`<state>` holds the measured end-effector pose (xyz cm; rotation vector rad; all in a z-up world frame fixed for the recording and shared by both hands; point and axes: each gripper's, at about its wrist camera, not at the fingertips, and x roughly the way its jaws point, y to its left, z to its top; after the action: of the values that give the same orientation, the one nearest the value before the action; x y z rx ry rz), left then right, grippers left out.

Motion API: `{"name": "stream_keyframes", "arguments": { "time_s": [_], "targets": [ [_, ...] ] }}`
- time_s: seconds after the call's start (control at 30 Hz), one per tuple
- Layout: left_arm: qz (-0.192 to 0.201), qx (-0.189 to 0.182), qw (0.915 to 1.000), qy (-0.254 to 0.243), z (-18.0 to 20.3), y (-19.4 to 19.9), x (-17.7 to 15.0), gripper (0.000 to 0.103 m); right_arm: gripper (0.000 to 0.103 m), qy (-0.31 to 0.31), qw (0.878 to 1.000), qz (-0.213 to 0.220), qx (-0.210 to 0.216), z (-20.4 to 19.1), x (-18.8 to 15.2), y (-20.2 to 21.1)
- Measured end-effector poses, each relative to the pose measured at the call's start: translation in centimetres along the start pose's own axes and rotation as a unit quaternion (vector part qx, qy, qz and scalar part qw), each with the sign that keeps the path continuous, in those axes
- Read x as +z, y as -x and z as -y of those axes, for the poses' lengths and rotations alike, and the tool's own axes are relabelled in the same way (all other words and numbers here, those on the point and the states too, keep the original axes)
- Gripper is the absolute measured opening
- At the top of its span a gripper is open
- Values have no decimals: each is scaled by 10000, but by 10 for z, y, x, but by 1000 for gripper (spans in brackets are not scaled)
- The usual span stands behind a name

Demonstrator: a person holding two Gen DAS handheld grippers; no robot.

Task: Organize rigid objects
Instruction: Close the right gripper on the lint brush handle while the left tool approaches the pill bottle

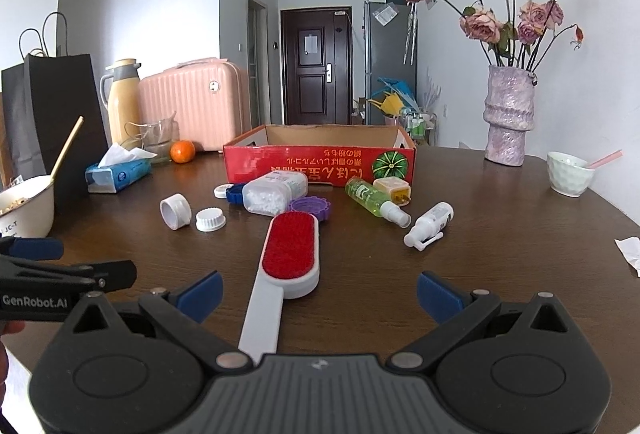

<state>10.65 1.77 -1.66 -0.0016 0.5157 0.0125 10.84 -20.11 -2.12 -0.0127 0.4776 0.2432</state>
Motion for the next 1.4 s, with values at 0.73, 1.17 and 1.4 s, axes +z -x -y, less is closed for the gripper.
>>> {"name": "stream_keyframes", "arguments": {
  "time_s": [0.73, 1.17, 1.4],
  "targets": [
    [-359, 46, 9991, 209, -22, -52, 11, 103, 103, 74, 9989, -470, -23, -7, 14, -62],
    [-494, 241, 9978, 379, -43, -75, 20, 103, 103, 118, 9961, -868, 90, -13, 27, -111],
    [-515, 280, 9974, 411, -46, -80, 24, 103, 99, 151, 9936, -1113, 135, -15, 31, -136]
  ]
}}
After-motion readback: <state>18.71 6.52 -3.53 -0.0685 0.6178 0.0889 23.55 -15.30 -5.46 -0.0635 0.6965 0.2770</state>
